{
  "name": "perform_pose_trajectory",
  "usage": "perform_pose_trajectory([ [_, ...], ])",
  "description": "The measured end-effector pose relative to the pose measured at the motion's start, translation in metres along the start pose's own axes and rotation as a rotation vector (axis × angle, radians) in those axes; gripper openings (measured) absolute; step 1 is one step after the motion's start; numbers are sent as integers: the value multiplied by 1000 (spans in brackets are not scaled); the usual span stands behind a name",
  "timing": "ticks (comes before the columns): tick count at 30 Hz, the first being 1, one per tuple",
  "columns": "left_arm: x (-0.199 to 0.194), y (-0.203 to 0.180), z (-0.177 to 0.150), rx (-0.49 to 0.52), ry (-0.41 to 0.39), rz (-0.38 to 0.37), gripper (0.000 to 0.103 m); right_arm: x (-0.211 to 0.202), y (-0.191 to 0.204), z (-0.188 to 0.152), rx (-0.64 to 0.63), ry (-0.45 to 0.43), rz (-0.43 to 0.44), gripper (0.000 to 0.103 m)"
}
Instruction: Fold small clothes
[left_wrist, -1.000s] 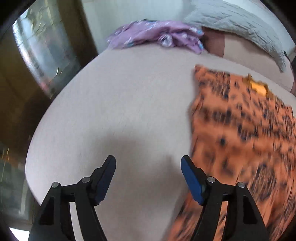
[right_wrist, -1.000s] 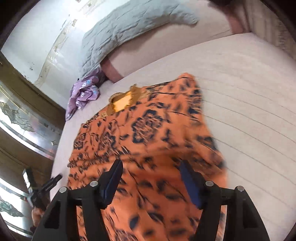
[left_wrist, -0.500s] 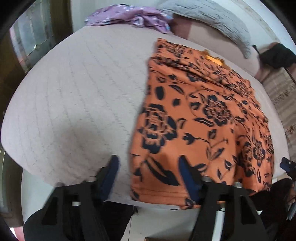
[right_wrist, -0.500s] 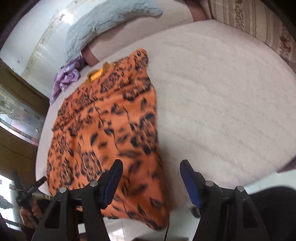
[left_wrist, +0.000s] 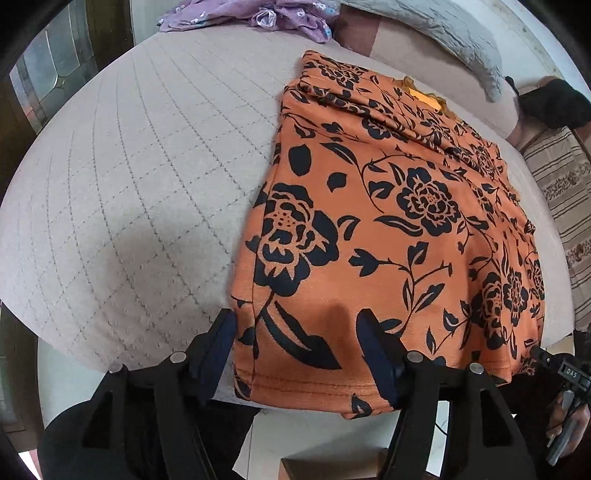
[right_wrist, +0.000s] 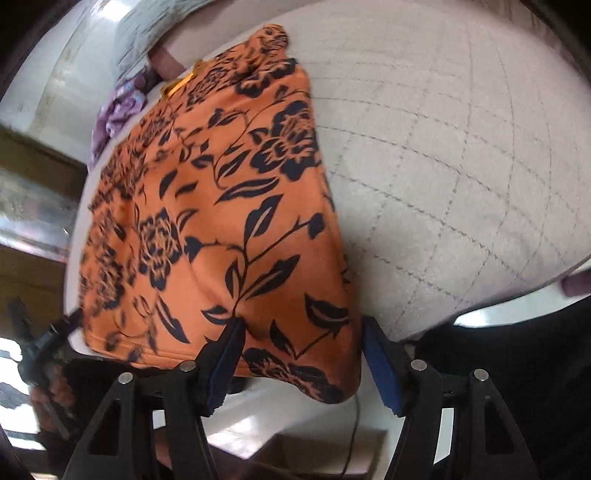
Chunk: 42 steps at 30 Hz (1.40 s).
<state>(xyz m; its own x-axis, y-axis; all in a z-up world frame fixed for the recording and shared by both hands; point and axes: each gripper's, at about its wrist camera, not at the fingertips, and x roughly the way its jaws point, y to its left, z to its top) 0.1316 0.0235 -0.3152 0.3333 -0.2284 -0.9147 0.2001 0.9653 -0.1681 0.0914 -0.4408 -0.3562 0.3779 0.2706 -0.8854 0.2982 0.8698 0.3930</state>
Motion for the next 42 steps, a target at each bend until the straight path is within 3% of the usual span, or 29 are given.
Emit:
perform_pose_trajectory([
  [1, 0, 0, 0, 3, -1, 5, 45, -1, 3, -1, -8, 5, -7, 55],
  [2, 0, 0, 0, 10, -6, 27, 32, -3, 4, -1, -13, 14, 1, 35],
  [3, 0, 2, 0, 11, -11, 39, 24, -5, 5, -1, -20, 18, 20, 22],
  [4, -1, 5, 1, 2, -15, 27, 9, -8, 6, -1, -23, 16, 39, 16],
  [6, -7, 11, 3, -29, -29, -34, 9, -18, 10, 2, -22, 2, 79, 12],
  [11, -31, 8, 9, -2, -95, -94, 8, -54, 15, 20, -17, -88, 209, 11],
  [15, -27, 7, 10, 10, -72, -83, 9, -68, 20, 34, -30, -134, 237, 11],
  [16, -20, 7, 10, 12, -48, -58, 17, -64, 19, 34, -27, -119, 230, 11],
  [17, -16, 8, 9, 9, -27, -43, 33, -58, 18, 32, -23, -95, 231, 11],
  [19, -3, 10, 7, -7, 26, -8, 50, -47, 9, 30, -5, -46, 225, 11],
  [23, 5, 1, 5, 24, 56, 11, 65, -27, -8, 19, 51, 8, 202, 17],
  [25, 8, -4, 6, 43, 60, 36, 65, -20, -13, 17, 66, 15, 160, 35],
  [26, 9, -7, 5, 53, 56, 43, 64, -18, -15, 15, 73, 19, 150, 63],
  [27, 7, -9, 5, 63, 42, 36, 57, -16, -16, 15, 79, 19, 163, 79],
  [29, 7, -12, 6, 72, 28, 23, 11, -12, -16, 13, 74, 15, 206, 79],
  [31, 7, -12, 8, 57, 26, -11, 9, -9, -9, 11, 16, 12, 184, 64],
  [33, 3, -12, 9, 53, 10, -30, 8, -5, -3, 10, -34, 28, 108, 16],
  [35, -4, -12, 13, 57, -6, -66, 8, -10, 2, 12, -77, 27, 102, 8],
  [37, -18, -12, 23, 55, -30, -127, 8, -24, 8, 17, -104, 4, 139, 7],
  [42, -54, -12, 69, 42, -113, -230, 8, -78, 15, 63, -125, -150, 235, 7],
])
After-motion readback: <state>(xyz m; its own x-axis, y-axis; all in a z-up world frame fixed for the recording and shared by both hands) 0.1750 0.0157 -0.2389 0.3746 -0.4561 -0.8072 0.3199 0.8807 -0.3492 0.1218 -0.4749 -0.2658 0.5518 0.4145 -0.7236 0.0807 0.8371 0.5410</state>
